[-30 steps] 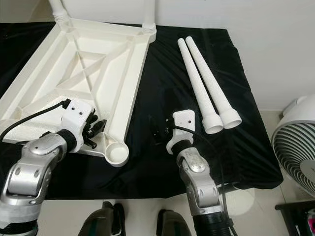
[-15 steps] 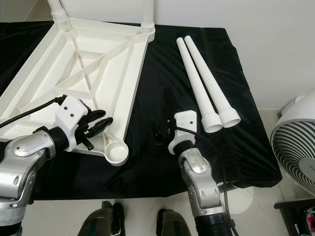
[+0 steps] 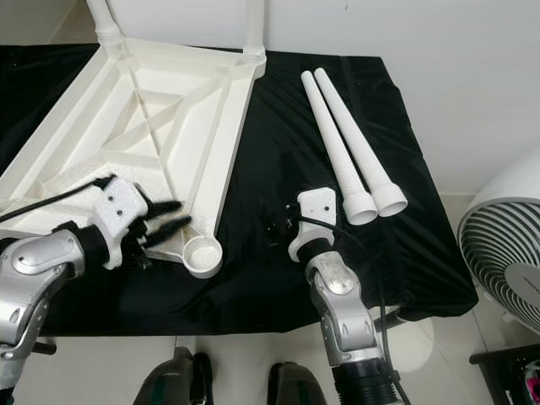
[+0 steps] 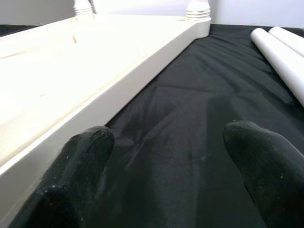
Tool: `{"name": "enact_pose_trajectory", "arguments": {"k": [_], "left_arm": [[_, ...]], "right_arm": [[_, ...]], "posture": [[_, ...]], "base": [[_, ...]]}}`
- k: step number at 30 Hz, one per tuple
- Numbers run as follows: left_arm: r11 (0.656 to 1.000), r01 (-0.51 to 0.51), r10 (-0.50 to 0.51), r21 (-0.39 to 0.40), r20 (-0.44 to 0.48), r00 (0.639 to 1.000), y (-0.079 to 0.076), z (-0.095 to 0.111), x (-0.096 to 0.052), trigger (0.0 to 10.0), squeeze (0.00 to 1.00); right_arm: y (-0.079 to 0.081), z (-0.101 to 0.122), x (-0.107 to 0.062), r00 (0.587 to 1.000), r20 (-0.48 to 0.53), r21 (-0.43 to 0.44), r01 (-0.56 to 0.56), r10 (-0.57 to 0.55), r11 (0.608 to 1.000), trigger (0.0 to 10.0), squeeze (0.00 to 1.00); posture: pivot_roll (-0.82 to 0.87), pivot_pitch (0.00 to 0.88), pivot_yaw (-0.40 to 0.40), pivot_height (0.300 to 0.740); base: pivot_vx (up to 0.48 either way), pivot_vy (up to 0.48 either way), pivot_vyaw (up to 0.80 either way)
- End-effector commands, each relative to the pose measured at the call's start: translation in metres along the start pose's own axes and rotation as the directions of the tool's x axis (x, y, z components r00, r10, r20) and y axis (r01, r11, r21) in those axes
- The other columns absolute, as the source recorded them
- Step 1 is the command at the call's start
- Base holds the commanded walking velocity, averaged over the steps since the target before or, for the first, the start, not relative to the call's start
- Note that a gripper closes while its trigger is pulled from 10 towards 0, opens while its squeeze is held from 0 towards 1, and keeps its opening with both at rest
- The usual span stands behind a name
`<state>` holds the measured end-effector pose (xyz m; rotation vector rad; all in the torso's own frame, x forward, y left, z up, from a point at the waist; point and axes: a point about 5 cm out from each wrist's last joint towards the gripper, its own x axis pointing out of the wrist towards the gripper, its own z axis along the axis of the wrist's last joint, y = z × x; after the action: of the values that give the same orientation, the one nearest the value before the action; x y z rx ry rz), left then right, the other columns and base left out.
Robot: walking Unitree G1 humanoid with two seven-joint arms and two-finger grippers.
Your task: Building children table
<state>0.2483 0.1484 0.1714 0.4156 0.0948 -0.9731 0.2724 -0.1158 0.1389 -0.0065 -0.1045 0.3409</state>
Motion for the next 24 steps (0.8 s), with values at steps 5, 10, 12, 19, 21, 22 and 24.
{"name": "enact_pose_trajectory", "arguments": {"k": [5, 10, 12, 19, 21, 22, 24], "left_arm": [[0.999, -0.035, 0.035, 0.002, -0.013, 0.999, 0.010, -0.006, -0.006, 10.0, 1.00], [0.998, -0.034, 0.038, 0.056, -0.062, 0.997, 0.014, -0.014, -0.012, 10.0, 1.00], [0.999, 0.006, -0.003, 0.049, -0.066, 0.998, 0.013, -0.015, -0.017, 10.0, 0.00], [0.995, 0.099, -0.099, 0.004, -0.086, 0.991, 0.008, -0.020, -0.029, 10.0, 0.00], [0.991, 0.132, -0.132, -0.006, -0.099, 0.986, 0.004, -0.023, -0.032, 10.0, 0.00], [0.988, 0.155, -0.157, -0.027, -0.095, 0.983, 0.001, -0.024, -0.033, 10.0, 0.00], [0.984, 0.172, -0.175, -0.040, -0.090, 0.980, -0.001, -0.025, -0.034, 10.0, 0.00]], "right_arm": [[-0.004, -0.001, -0.001, 1.000, 0.011, -0.010, -0.001, 0.001, 1.000, 10.0, 0.00], [-0.006, -0.003, -0.004, 1.000, 0.010, -0.021, -0.005, 0.005, 1.000, 10.0, 0.00], [-0.007, -0.003, -0.005, 1.000, 0.008, -0.026, -0.004, 0.005, 1.000, 10.0, 0.00], [-0.011, -0.006, -0.011, 1.000, -0.003, -0.042, -0.003, 0.003, 0.999, 10.0, 0.00], [-0.012, -0.007, -0.012, 1.000, -0.007, -0.046, -0.005, 0.004, 0.999, 10.0, 0.00], [-0.012, -0.008, -0.012, 1.000, -0.008, -0.048, -0.006, 0.006, 0.999, 10.0, 0.00], [-0.012, -0.008, -0.013, 1.000, -0.008, -0.049, -0.007, 0.007, 0.999, 10.0, 0.00]], "posture": [[0.02, 0.046, 0.006, 0.740], [0.01, 0.047, 0.012, 0.740], [0.01, 0.047, 0.015, 0.740], [0.00, 0.047, 0.024, 0.740], [0.00, 0.045, 0.024, 0.740], [0.00, 0.044, 0.024, 0.740], [0.00, 0.044, 0.024, 0.740]], "base": [[0.000, 0.000, 0.00], [0.000, 0.000, 0.00], [0.000, 0.000, 0.00], [0.000, 0.000, 0.00], [0.000, 0.000, 0.00], [0.000, 0.000, 0.00], [0.000, 0.000, 0.00]]}}
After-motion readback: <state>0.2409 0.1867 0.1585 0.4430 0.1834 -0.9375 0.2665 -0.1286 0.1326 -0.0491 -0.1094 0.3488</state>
